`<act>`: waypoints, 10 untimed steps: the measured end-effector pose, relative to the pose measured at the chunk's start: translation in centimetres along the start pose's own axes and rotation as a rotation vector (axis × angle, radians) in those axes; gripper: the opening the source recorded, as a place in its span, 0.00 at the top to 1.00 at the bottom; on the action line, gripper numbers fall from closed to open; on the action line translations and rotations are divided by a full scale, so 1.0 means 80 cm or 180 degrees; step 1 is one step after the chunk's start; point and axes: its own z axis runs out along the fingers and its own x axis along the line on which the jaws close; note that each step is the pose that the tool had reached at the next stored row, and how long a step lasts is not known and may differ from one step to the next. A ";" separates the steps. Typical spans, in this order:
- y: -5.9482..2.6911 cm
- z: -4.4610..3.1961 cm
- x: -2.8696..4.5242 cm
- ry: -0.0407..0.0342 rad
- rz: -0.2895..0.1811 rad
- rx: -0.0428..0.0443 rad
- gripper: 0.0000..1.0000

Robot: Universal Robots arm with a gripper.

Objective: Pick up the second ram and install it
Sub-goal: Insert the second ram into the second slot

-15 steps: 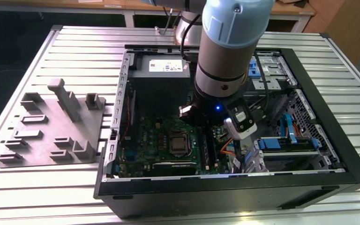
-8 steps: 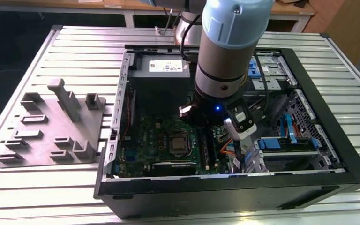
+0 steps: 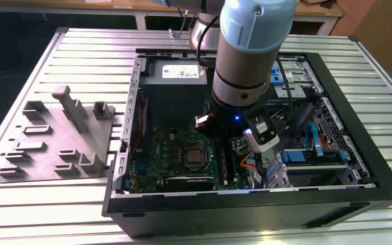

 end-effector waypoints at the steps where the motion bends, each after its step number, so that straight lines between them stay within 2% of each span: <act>1: 0.000 0.0000 0.0000 0.0000 0.0003 0.0000 0.89; 10: 0.000 0.0025 0.0001 -0.0002 0.0028 -0.0003 0.89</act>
